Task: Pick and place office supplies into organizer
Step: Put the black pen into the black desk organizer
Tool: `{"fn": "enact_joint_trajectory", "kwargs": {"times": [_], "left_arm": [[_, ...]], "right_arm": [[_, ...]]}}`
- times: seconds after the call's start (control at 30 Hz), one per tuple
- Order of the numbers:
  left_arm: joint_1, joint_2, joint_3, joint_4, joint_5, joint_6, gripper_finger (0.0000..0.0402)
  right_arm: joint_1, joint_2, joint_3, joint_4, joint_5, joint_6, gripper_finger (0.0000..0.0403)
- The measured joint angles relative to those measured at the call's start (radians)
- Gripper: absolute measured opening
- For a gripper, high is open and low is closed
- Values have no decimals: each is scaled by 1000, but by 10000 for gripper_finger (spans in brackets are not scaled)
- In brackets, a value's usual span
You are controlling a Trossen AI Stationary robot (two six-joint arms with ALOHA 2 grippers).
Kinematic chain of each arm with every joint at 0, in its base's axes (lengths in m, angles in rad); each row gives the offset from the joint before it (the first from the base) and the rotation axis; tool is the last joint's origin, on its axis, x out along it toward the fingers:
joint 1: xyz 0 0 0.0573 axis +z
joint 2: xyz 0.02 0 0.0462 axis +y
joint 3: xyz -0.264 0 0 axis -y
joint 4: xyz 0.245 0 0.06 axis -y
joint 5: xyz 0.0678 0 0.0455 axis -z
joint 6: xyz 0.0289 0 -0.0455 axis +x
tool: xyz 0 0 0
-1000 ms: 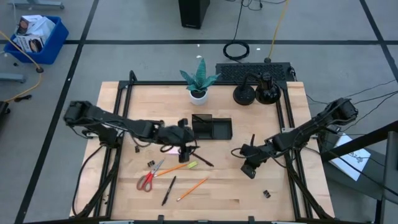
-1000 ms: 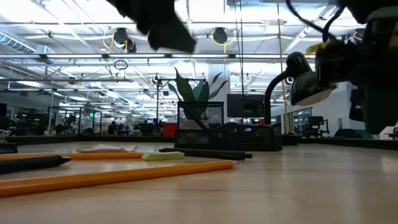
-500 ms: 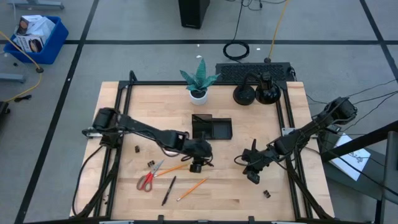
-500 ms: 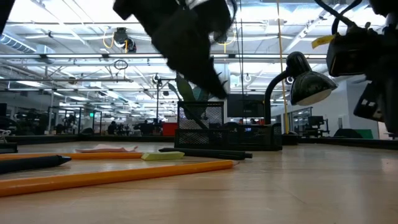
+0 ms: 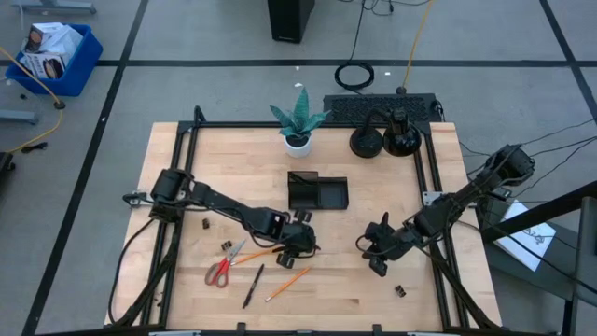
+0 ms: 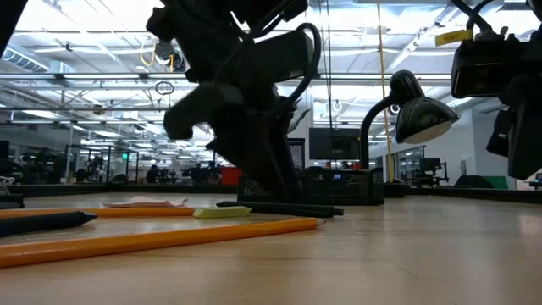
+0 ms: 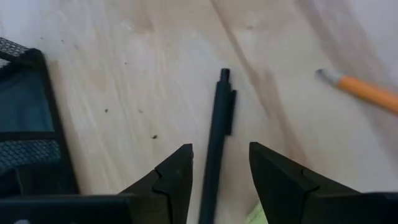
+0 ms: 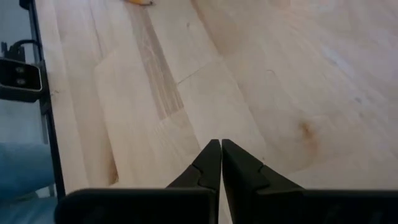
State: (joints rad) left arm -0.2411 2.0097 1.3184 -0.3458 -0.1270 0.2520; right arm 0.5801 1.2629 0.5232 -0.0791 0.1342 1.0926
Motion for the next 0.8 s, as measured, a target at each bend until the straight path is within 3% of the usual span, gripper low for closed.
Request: {"fn": "enact_joint_trajectory", "kwargs": {"times": [0.37, 0.8], "left_arm": [[6, 30, -2, -7, 86, 39, 161], [30, 17, -1, -2, 19, 62, 161]], "right_arm": [[24, 0, 0, 18, 53, 60, 9], [24, 0, 0, 112, 106, 78, 9]]}}
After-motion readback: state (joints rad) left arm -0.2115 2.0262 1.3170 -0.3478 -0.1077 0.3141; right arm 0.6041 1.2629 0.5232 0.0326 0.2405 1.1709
